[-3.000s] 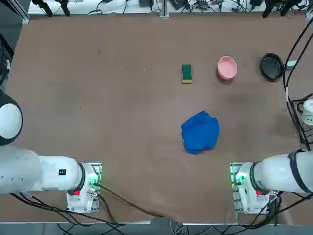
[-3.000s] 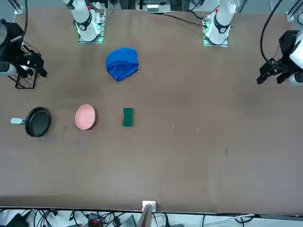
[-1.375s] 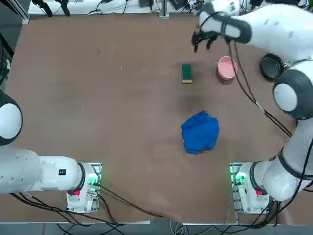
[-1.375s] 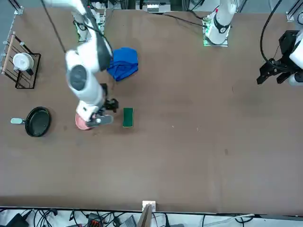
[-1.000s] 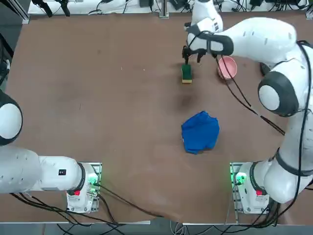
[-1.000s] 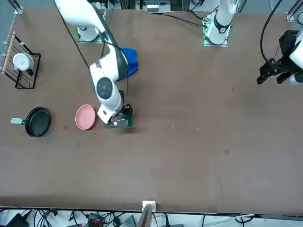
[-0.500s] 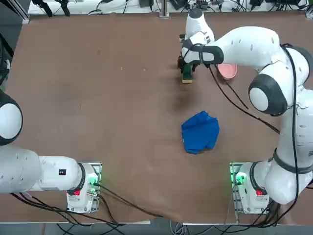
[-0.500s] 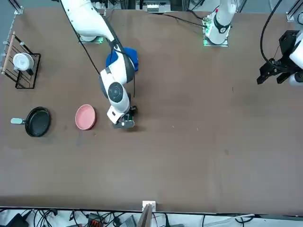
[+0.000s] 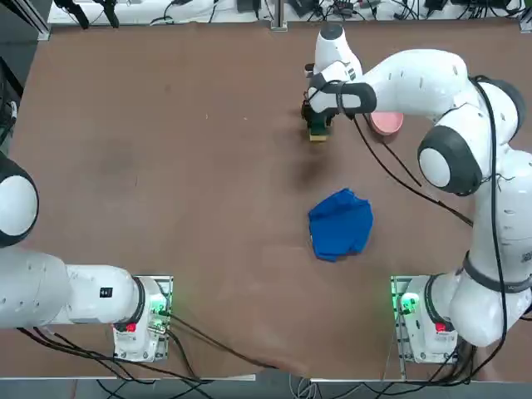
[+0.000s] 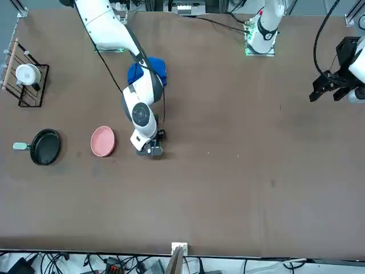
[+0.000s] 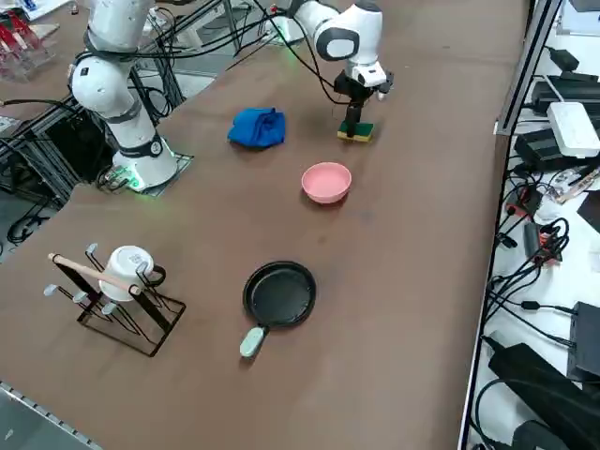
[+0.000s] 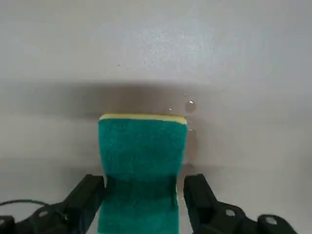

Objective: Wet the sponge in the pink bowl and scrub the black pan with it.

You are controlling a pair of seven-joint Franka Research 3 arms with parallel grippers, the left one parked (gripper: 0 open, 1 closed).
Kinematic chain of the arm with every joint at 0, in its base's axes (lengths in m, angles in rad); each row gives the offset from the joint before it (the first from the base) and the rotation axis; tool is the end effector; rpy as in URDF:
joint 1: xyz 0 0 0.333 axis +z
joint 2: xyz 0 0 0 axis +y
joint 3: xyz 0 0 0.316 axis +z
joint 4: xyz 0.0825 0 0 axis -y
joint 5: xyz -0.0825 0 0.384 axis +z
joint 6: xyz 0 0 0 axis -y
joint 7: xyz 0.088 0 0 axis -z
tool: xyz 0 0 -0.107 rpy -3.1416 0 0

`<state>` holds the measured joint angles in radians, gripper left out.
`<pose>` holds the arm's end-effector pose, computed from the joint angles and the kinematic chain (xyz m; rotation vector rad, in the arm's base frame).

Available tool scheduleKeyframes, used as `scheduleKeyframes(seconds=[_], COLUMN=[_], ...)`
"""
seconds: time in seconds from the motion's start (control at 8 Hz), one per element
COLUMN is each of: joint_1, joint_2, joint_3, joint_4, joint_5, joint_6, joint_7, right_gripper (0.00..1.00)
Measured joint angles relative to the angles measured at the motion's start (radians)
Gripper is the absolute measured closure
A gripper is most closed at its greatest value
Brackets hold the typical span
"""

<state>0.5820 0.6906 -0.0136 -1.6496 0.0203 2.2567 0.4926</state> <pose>0.5696 0.3656 0.2022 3.1011 0.1009 -0.1167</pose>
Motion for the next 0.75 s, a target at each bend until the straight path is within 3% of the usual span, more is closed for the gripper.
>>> scheduleKeyframes(seconds=[0.5, 0.75], joint_1=[0.0, 0.0], joint_2=[0.022, 0.024], joint_3=[0.0, 0.0], joint_4=[-0.001, -0.001], joint_5=[0.0, 0.0], joint_6=[0.019, 0.026], joint_7=[0.003, 0.004], right_gripper=[0.01, 0.07])
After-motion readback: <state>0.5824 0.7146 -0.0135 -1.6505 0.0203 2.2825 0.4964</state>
